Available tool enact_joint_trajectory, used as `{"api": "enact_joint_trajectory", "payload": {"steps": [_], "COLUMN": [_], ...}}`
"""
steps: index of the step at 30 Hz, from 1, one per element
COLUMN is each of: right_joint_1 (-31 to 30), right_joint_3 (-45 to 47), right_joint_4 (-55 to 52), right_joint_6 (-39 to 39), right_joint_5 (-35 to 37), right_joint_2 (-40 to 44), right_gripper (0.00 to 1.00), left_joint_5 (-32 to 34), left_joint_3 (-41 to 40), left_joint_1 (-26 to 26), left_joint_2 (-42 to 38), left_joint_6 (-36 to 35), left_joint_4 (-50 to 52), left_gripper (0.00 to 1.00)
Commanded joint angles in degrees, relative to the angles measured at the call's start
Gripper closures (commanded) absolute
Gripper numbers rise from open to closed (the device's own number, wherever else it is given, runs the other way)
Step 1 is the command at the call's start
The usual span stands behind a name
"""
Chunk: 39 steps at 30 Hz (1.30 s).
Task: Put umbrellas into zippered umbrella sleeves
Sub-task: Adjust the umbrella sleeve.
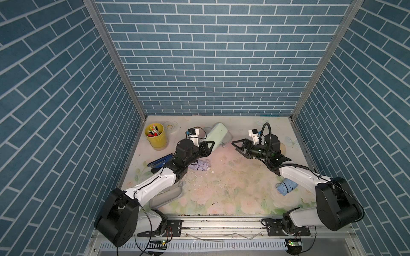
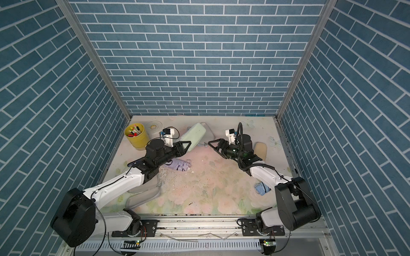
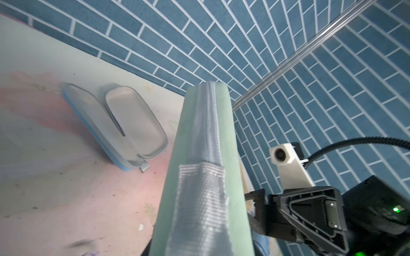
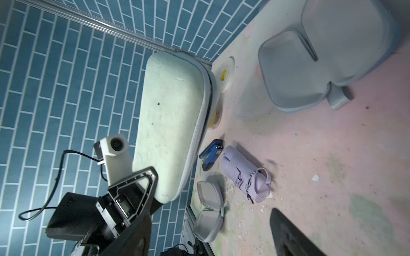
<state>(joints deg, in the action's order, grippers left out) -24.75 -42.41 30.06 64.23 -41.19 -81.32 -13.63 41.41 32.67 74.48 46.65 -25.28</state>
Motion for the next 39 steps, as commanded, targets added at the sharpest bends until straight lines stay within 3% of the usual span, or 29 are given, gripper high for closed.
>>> {"api": "enact_joint_trajectory", "payload": {"steps": [1, 8, 13, 18, 21, 26, 29, 33, 39], "right_joint_1": [-1.05, -1.44, -1.38, -1.22, -0.96, -1.17, -1.76, -3.39, -5.46], "right_joint_3": [-1.29, -4.93, -6.66, -7.24, -7.72, -9.41, -10.18, -11.71, -12.46], "right_joint_4": [14.25, 20.96, 24.71, 23.98, 20.13, -0.73, -11.51, -18.5, -16.61], "right_joint_6": [8.31, 10.28, 11.07, 10.1, 7.37, -6.05, -13.34, -18.75, -19.27], "right_joint_5": [0.22, -0.22, -0.74, -2.02, -3.86, -8.7, -10.92, -11.38, -10.87], "right_joint_2": [-2.34, -6.59, -8.41, -8.98, -7.86, -2.9, -0.9, 0.11, -0.45], "right_gripper": [0.18, 0.24, 0.42, 0.66, 0.73, 0.76, 0.77, 0.77, 0.79], "left_joint_5": [1.75, 1.31, -0.32, -5.18, -11.39, -20.49, -26.96, -32.33, -33.21], "left_joint_3": [-0.38, -1.01, -0.94, -1.17, -0.93, 3.27, 9.94, 13.7, 14.43], "left_joint_1": [3.34, 6.59, 7.79, 6.54, 2.92, -6.17, -6.39, -6.04, -4.37], "left_joint_2": [1.43, 8.09, 9.94, 9.34, 6.4, 1.3, 3.77, 7.35, 9.23], "left_joint_6": [11.15, 21.42, 23.03, 22.13, 17.26, -0.72, -7.13, -8.03, -8.93], "left_joint_4": [-16.79, -31.17, -34.32, -34.27, -26.88, 0.77, 9.66, 11.74, 13.64], "left_gripper": [1.0, 0.99, 0.92, 0.63, 0.42, 0.26, 0.25, 0.24, 0.27]}}
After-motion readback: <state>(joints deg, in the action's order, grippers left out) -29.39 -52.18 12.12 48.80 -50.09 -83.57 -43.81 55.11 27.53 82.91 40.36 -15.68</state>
